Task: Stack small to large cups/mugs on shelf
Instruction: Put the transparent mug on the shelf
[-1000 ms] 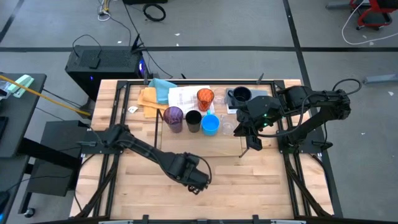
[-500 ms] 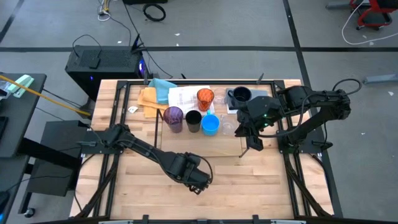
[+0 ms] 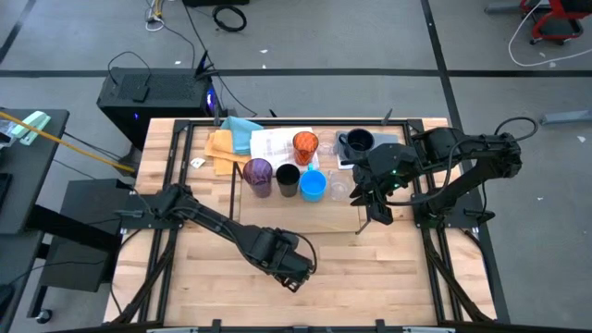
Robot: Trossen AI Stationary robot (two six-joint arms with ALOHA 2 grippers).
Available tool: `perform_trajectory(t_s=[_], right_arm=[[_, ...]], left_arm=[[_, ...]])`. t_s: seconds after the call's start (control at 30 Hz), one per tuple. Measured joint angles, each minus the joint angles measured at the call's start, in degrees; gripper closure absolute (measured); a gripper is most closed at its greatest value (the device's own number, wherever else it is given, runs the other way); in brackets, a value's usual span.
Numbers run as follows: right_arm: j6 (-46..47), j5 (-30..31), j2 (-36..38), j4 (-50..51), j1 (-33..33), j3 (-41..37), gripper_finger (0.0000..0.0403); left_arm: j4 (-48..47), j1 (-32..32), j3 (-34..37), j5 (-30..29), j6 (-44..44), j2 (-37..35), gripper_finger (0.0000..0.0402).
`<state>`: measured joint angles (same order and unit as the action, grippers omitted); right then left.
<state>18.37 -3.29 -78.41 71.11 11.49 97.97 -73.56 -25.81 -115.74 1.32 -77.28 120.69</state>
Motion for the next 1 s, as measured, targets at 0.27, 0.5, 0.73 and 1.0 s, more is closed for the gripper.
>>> perform_trajectory(t_s=[0.27,0.5,0.73,1.0], right_arm=[[-0.2,0.0,0.0,0.0,-1.0,0.0,0.0298],[-3.1,0.6,0.0,-0.1,-2.1,0.0,0.0297],[-9.9,1.5,0.0,-1.2,-10.7,-1.7,0.0297],[-17.4,-11.9,-0.1,-10.0,-27.7,-10.9,0.0297]], left_arm=[[0.0,1.7,0.0,-0.6,1.9,-3.0,0.024],[1.5,4.4,0.0,-6.8,5.1,-7.2,0.0239],[7.8,11.5,-2.0,-14.5,15.9,-11.6,0.0247],[6.2,19.0,-17.3,-20.2,34.0,-13.6,0.0264]])
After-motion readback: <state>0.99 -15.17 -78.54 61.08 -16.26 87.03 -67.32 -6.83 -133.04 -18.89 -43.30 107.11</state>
